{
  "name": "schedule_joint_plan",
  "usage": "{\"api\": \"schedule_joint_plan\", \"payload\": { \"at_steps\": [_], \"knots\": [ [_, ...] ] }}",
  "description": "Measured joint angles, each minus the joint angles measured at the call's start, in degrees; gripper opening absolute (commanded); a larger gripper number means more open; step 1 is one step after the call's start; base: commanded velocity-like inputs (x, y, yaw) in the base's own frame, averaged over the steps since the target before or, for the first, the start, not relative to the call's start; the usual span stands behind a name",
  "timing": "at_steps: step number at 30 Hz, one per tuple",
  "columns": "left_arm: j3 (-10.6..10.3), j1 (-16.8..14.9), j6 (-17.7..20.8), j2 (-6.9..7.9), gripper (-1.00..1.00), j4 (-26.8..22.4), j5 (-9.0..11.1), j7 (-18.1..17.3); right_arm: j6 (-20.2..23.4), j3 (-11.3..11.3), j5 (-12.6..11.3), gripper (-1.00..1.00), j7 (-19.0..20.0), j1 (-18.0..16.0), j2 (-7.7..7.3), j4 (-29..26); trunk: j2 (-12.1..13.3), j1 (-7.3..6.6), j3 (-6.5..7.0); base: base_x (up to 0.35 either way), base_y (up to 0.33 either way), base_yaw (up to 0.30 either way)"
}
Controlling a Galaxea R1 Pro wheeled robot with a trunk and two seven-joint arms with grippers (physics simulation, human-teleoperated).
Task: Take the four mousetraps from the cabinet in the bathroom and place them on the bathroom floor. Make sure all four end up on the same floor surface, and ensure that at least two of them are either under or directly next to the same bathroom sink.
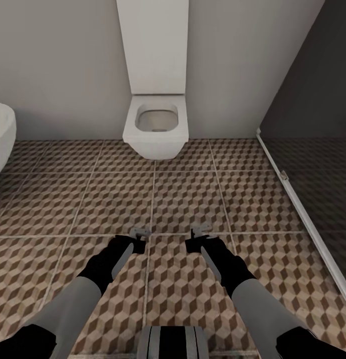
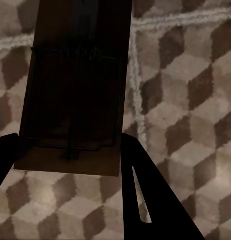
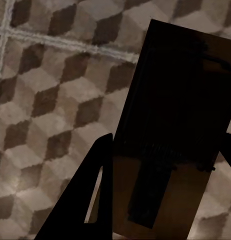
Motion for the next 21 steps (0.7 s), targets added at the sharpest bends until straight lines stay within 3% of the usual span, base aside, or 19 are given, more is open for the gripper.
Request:
{"api": "schedule_joint_plan", "payload": {
  "at_steps": [7, 21],
  "knots": [
    [0.0, 0.0, 0.0, 0.0, -1.0, 0.0, 0.0, 0.0, 3.9, -0.2, -0.2, -1.0, 0.1, 0.0, 0.05, -0.1, 0.0, 0.0, -0.62, 0.0, 0.0, 0.0],
    [-0.2, 0.0, 0.0, -0.07, -1.0, 0.0, 0.0, 0.0, 5.1, -0.2, -0.1, -1.0, 0.1, 0.0, 0.22, 0.0, 0.0, 0.0, -0.77, 0.0, 0.0, 0.0]
  ]
}}
